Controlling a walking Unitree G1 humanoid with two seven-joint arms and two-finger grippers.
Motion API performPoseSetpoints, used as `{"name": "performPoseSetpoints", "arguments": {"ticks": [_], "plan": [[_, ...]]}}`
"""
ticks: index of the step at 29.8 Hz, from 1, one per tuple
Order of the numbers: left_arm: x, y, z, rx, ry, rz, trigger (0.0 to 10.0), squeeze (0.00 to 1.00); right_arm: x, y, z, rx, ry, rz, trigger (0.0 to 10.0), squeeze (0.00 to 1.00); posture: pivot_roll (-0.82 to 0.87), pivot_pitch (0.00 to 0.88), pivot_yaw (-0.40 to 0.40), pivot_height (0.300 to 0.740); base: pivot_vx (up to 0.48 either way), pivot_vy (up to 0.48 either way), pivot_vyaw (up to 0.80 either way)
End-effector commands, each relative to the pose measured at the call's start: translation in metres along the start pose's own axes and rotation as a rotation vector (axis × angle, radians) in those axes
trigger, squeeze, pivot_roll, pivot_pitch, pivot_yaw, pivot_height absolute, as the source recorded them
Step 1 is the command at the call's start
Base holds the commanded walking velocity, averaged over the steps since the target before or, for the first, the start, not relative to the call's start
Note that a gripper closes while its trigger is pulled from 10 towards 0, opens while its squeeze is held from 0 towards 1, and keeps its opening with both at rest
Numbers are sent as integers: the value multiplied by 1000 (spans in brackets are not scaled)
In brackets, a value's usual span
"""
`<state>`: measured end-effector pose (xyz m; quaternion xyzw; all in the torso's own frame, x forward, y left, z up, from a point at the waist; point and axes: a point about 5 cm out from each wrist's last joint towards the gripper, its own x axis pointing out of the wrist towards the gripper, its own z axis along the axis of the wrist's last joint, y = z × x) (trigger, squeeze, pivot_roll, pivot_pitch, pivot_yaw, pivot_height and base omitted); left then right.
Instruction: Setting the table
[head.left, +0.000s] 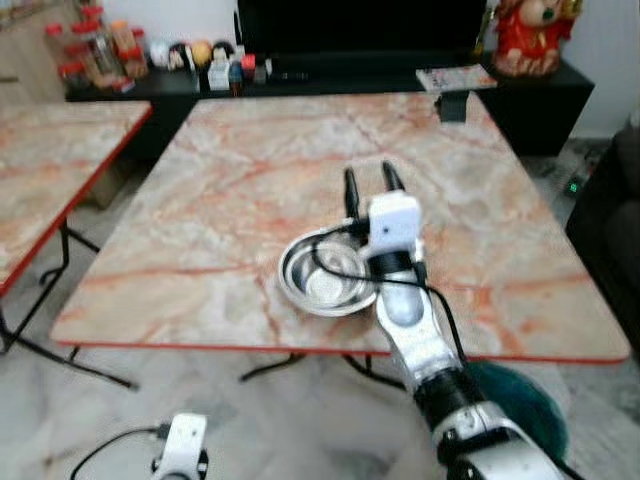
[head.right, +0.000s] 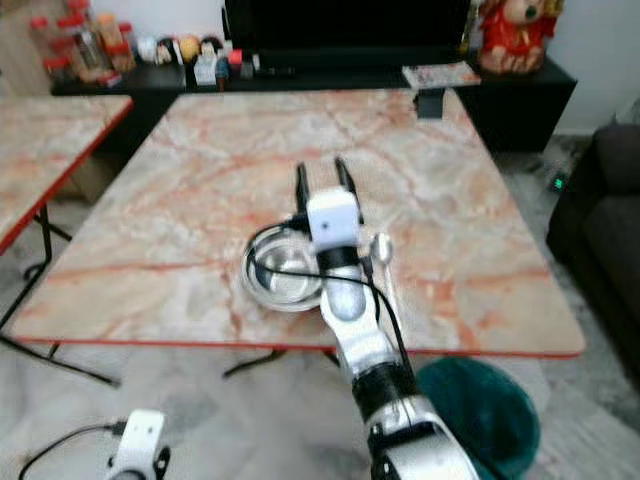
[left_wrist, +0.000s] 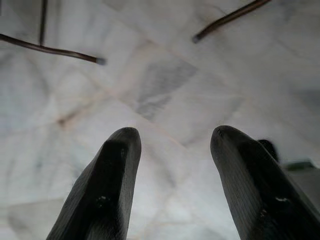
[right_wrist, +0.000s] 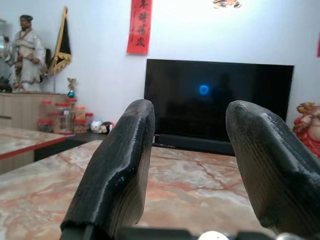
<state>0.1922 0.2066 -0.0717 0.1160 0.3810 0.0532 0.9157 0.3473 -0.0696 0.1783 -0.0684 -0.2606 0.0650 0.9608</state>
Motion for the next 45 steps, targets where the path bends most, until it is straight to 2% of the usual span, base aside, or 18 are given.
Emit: {"name": "performPoseSetpoints", "arguments": {"ticks": [1,10,23,34,38,41,45], "plan": [[-1,-5,-3,1,13,-12,10000,0,4,-6,5,-1,-24,-28,10000,0,25,35,60,740,0,480,0],[-1,-5,-2,4,8,-12,10000,0,8,-6,12,-12,-58,-30,10000,0,28,34,62,740,0,480,0],[-1,-5,-2,5,7,-11,10000,0,5,-10,9,-21,-45,-40,10000,0,28,35,61,740,0,456,0],[-1,-7,-1,20,1,-21,10000,0,-15,-25,-3,-62,7,-62,10000,0,20,38,63,740,0,0,0],[-1,-7,-1,21,1,-22,10000,0,-16,-26,-4,-65,12,-64,10000,0,20,38,63,740,0,0,0],[-1,-7,-1,24,-1,-25,10000,0,-32,-38,-10,-97,48,-77,10000,0,9,43,64,740,0,0,0],[-1,-8,-1,28,0,-30,10000,0,-41,-44,-13,-113,74,-90,10000,0,4,44,66,740,0,0,0]]}}
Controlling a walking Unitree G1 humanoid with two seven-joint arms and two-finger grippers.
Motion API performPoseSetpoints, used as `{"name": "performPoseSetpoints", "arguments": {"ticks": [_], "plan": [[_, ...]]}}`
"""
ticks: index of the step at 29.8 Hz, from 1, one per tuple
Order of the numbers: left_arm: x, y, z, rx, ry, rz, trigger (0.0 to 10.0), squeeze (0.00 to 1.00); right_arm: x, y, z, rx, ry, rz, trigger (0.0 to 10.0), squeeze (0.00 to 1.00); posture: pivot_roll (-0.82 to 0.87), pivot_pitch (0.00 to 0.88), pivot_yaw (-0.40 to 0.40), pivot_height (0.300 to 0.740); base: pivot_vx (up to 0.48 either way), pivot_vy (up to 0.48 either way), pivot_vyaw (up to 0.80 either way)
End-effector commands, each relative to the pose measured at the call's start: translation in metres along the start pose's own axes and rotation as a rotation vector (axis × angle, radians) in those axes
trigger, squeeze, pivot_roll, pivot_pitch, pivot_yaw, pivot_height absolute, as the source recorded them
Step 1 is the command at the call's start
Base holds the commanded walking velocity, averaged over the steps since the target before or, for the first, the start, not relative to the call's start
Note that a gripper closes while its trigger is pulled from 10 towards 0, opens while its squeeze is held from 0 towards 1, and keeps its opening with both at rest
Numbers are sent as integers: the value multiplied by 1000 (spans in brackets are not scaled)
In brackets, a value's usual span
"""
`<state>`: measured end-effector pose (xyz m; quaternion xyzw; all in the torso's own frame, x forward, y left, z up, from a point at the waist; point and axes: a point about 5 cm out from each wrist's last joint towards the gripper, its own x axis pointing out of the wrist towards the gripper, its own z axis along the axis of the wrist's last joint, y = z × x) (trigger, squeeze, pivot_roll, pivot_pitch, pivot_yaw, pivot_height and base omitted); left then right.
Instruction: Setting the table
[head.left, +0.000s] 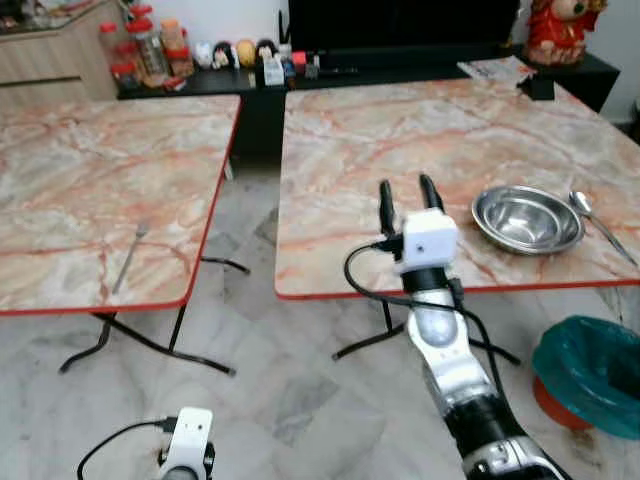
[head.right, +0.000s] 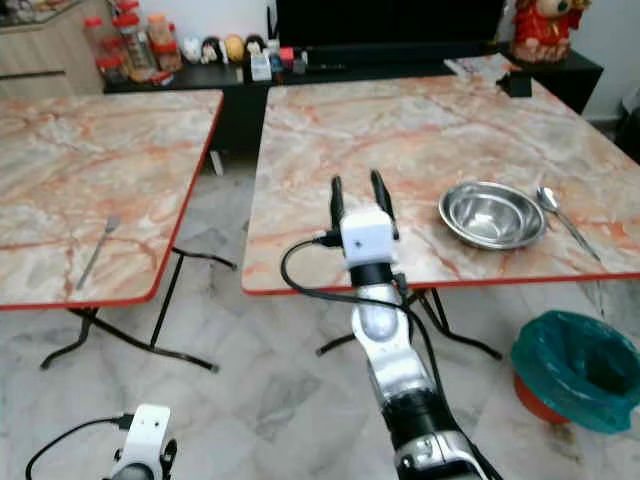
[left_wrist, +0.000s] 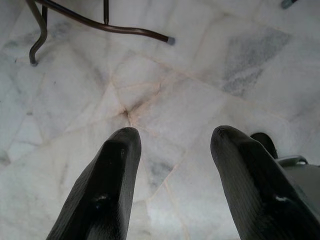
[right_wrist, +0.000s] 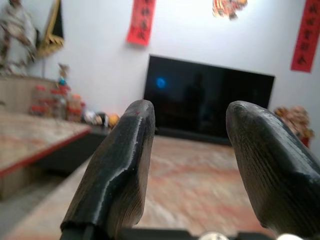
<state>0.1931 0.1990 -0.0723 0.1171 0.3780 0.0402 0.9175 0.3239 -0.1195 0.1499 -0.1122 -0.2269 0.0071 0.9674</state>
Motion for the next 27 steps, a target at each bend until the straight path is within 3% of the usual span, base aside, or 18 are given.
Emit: {"name": "performPoseSetpoints", "arguments": {"ticks": [1,7,11,15,20,22,23,27], "plan": [[-1,-1,-3,17,10,-9,10000,0,0,-3,3,-5,-3,-7,10000,0,4,44,66,740,0,0,0],[-1,-1,-3,23,9,-13,10000,0,-15,-10,-7,-22,68,-15,10000,0,2,44,67,740,0,0,0],[-1,-1,-3,23,9,-13,10000,0,-16,-10,-8,-23,71,-16,10000,0,2,44,67,740,0,0,0],[-1,-1,-3,25,9,-13,10000,0,-36,-11,-27,-27,166,-17,10000,0,1,43,68,740,0,0,0],[-1,0,-4,31,13,-18,10000,0,-79,-10,-72,0,415,3,10000,0,-2,41,72,740,0,0,0],[-1,0,-4,31,13,-18,10000,0,-85,-9,-78,8,457,12,10000,0,-2,41,72,740,0,0,0],[-1,-1,-4,29,11,-21,10000,0,-103,-6,-95,35,583,43,10000,0,0,38,73,740,0,0,0],[-1,-1,-3,24,7,-29,10000,0,-141,-6,-120,38,786,77,10000,0,7,29,75,740,0,0,0]]}}
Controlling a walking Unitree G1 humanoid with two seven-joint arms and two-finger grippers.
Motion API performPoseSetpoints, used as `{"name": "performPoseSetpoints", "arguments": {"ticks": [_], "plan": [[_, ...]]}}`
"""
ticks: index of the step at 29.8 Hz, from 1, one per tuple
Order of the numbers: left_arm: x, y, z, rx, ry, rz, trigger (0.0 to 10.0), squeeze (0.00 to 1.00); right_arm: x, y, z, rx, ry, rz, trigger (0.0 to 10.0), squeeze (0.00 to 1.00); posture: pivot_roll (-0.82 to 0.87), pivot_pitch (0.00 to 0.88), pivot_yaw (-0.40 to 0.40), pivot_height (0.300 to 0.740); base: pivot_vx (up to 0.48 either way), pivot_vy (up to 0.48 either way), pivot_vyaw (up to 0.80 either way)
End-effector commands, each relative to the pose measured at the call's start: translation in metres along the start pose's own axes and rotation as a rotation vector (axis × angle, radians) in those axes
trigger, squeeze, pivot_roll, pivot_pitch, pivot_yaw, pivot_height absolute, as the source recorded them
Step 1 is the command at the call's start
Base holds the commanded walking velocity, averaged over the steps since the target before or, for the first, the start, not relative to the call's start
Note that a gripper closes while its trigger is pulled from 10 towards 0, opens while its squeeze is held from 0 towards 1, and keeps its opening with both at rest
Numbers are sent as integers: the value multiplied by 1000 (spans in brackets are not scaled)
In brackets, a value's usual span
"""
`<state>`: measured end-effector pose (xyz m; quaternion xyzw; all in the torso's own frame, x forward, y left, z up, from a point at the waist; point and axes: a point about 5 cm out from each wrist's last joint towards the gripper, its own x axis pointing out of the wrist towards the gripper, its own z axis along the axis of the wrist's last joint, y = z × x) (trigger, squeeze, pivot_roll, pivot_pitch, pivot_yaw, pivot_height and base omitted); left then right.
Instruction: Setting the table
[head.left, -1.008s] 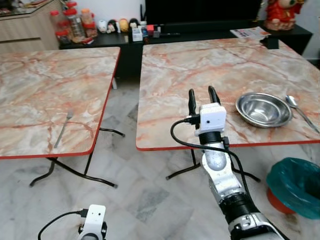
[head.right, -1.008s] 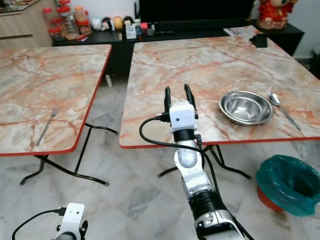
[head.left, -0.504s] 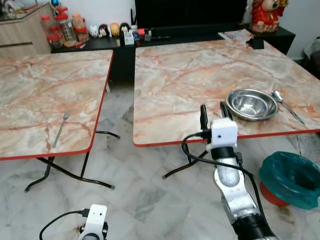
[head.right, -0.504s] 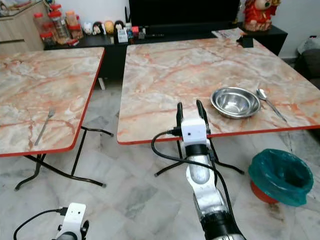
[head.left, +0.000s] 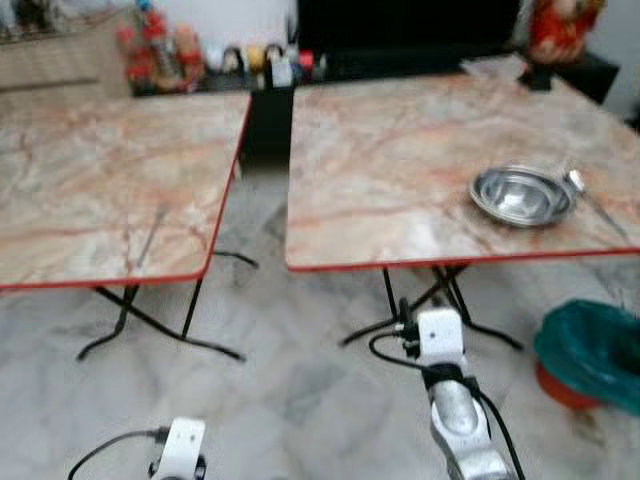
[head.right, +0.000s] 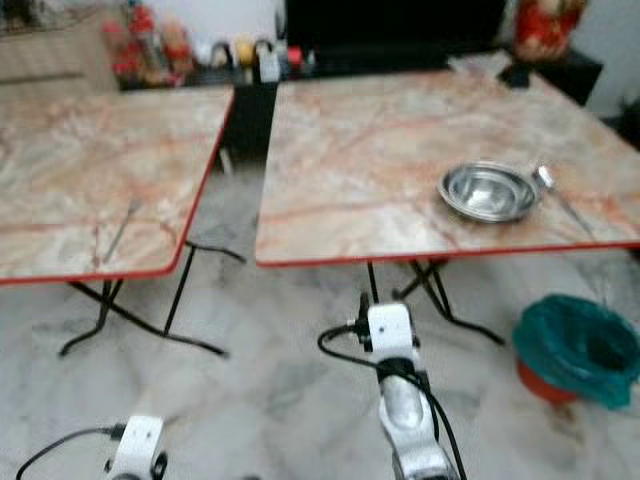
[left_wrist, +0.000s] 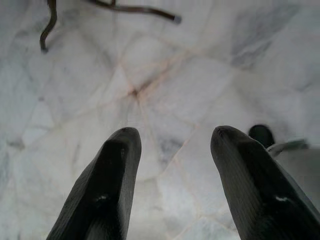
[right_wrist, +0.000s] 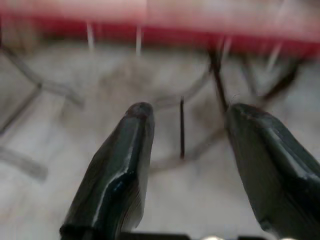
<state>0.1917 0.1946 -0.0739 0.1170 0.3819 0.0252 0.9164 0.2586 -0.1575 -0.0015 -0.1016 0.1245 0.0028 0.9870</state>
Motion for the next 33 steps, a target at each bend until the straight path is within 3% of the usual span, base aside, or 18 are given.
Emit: {"name": "performPoseSetpoints", "arguments": {"ticks": [1,3,5,10,16,33], "plan": [[0,3,-2,13,3,-2,10000,0,-8,2,-24,27,129,32,10000,0,7,29,75,740,0,0,0],[0,4,-2,16,7,-2,10000,0,-15,3,-39,22,211,43,10000,0,6,27,75,740,0,0,0],[0,4,-2,16,7,-2,10000,0,-15,3,-39,22,211,43,10000,0,6,27,75,740,0,0,0],[0,3,-3,17,12,-6,10000,0,-44,0,-83,46,472,48,10000,0,11,5,78,740,0,0,0],[0,1,-1,15,12,-13,10000,0,-68,2,-110,163,640,27,10000,0,12,5,79,740,0,0,0],[1,2,-2,13,35,-10,10000,0,-63,0,-108,235,651,-5,10000,0,13,11,83,740,0,69,0]]}}
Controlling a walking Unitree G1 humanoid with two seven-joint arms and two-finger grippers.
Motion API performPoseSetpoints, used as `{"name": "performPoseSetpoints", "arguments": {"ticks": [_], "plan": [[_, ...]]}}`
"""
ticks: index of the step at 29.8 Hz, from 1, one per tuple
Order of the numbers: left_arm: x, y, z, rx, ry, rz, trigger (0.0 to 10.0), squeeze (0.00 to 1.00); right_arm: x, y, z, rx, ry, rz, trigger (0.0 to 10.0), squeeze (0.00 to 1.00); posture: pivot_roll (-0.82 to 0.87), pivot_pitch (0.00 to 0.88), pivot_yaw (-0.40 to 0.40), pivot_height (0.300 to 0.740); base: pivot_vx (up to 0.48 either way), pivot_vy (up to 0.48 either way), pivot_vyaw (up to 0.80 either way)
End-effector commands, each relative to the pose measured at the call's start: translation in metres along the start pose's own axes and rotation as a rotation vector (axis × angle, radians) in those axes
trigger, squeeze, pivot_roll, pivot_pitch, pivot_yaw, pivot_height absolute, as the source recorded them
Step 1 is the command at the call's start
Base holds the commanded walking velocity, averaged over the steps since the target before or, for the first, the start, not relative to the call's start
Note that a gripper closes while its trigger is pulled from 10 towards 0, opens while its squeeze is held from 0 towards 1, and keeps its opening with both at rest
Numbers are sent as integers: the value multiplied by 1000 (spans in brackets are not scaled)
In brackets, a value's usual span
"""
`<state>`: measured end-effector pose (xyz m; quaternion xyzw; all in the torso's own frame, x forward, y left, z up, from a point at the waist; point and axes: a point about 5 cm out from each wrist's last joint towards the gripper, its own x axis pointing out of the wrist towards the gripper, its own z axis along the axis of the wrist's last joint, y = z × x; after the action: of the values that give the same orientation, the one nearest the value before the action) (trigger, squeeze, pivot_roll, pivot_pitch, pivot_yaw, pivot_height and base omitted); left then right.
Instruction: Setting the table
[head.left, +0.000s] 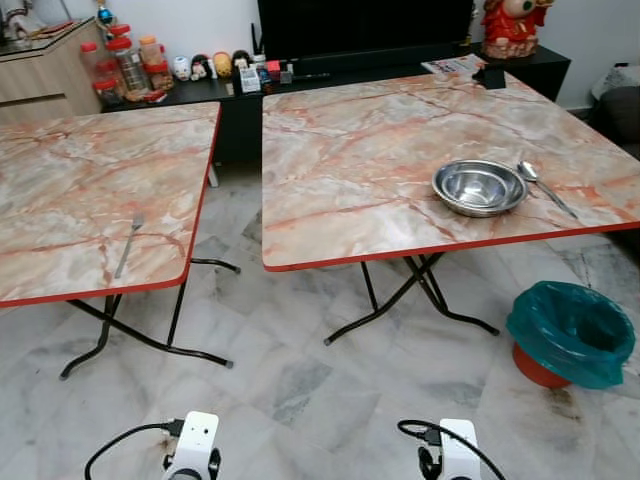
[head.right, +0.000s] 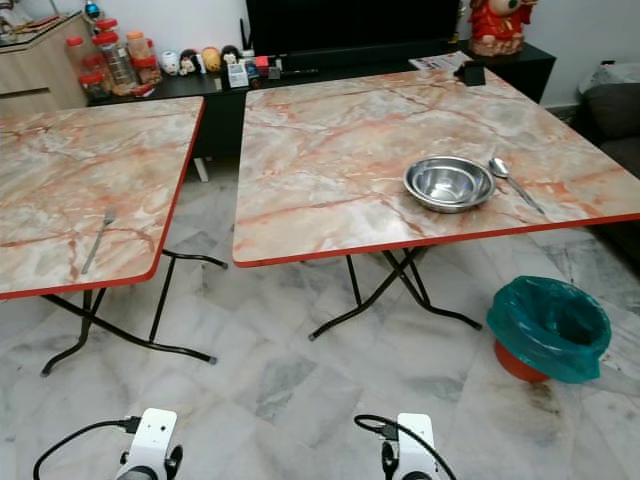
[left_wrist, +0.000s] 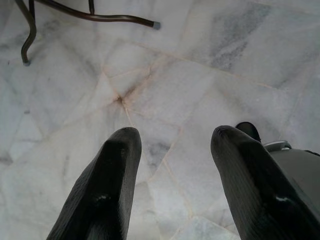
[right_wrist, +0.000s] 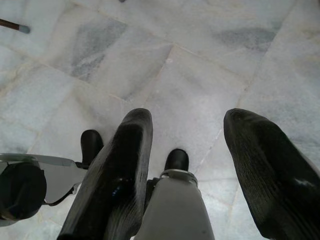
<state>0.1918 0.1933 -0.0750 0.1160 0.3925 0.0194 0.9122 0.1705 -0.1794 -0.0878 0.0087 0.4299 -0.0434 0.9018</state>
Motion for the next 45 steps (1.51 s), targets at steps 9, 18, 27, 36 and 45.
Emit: {"name": "performPoseSetpoints", "arguments": {"ticks": [9,18,27,36,45], "plan": [[0,5,-4,14,24,6,10000,0,1,-2,0,47,12,-17,10000,0,16,16,87,740,0,359,0],[0,6,-4,19,25,7,10000,0,0,-2,1,50,4,-17,10000,0,18,21,91,740,0,416,-390],[-1,8,-5,19,27,14,10000,0,1,0,0,56,4,-16,10000,0,27,30,93,740,0,427,0],[-1,9,-6,24,27,16,10000,0,1,1,1,64,-4,-7,10000,0,31,17,94,740,0,427,0],[0,10,-3,33,20,15,10000,0,2,2,7,57,-30,6,10000,0,30,0,96,740,0,426,431]]}}
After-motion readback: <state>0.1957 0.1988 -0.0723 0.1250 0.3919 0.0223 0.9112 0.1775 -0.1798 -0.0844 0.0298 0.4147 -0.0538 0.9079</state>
